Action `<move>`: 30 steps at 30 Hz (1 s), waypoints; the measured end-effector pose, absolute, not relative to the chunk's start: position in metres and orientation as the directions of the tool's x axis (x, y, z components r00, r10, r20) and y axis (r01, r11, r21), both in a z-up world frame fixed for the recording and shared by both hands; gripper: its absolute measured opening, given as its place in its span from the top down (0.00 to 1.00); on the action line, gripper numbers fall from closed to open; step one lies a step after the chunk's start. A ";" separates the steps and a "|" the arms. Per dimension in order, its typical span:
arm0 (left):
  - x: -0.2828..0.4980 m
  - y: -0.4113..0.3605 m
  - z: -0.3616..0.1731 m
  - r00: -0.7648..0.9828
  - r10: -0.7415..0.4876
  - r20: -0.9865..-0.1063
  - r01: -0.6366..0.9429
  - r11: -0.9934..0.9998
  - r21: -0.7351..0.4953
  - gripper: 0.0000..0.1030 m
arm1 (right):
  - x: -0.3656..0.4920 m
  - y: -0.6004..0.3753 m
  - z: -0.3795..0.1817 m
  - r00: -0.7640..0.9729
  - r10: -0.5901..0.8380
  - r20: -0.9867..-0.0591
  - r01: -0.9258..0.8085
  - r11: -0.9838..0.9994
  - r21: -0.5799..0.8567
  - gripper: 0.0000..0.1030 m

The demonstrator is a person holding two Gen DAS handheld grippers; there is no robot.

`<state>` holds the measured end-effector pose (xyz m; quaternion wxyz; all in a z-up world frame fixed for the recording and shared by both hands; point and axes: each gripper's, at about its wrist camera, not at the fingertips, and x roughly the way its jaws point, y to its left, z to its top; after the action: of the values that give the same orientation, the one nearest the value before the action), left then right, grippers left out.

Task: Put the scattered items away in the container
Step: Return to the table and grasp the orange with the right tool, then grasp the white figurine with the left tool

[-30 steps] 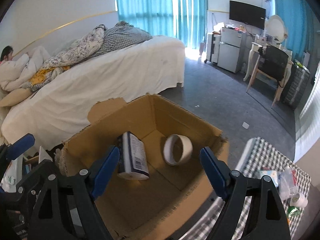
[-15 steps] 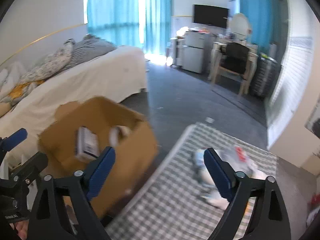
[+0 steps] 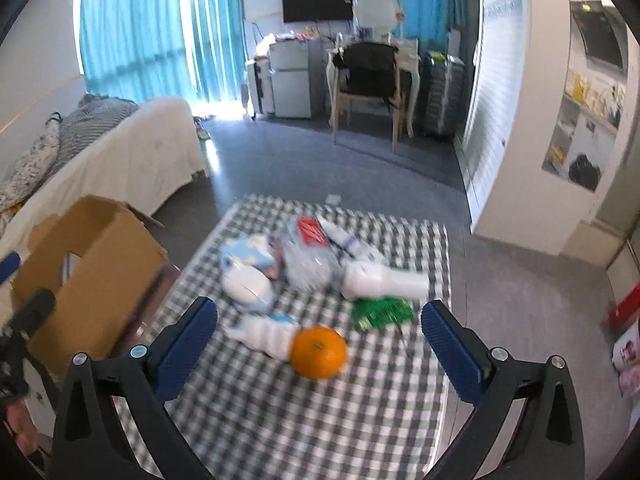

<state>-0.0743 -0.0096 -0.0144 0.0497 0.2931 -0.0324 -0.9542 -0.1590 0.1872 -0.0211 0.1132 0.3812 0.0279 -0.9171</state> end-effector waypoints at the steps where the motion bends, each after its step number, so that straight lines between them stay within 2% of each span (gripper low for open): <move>1: -0.077 -0.005 -0.017 -0.821 -0.111 -0.561 0.071 -0.993 0.092 0.00 | -0.160 0.189 -0.029 -0.676 -0.185 -0.713 0.229 -0.973 0.035 0.00; 11: -0.098 0.017 -0.051 -0.790 -0.099 -0.604 0.040 -0.993 0.111 0.00 | -0.171 0.199 -0.102 -0.618 -0.201 -0.760 0.301 -0.954 0.007 0.03; 13: -0.104 0.019 -0.057 -0.781 -0.096 -0.617 0.038 -0.994 0.106 0.00 | -0.175 0.196 -0.110 -0.598 -0.215 -0.772 0.324 -0.946 0.012 0.14; 14: -0.107 0.021 -0.061 -0.777 -0.095 -0.623 0.038 -0.994 0.105 0.00 | -0.177 0.197 -0.115 -0.588 -0.221 -0.778 0.333 -0.943 0.016 0.25; 15: -0.109 0.021 -0.063 -0.772 -0.094 -0.628 0.037 -0.994 0.104 0.00 | -0.179 0.196 -0.119 -0.573 -0.226 -0.788 0.341 -0.940 0.021 0.30; 23: -0.120 0.025 -0.076 -0.755 -0.088 -0.650 0.028 -0.994 0.102 0.00 | -0.193 0.186 -0.139 -0.503 -0.283 -0.816 0.424 -0.904 0.052 0.31; 26: -0.123 0.027 -0.078 -0.752 -0.089 -0.653 0.027 -0.994 0.103 0.00 | -0.197 0.186 -0.146 -0.476 -0.309 -0.823 0.431 -0.898 0.088 0.43; 30: -0.125 0.029 -0.079 -0.748 -0.088 -0.658 0.023 -0.994 0.107 0.00 | -0.196 0.188 -0.146 -0.475 -0.322 -0.819 0.432 -0.896 0.101 0.44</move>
<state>-0.1248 0.0292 -0.0793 0.0297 0.3537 -0.0459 -0.9338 -0.1957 0.1879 -0.1457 0.2200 0.4625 0.0599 -0.8568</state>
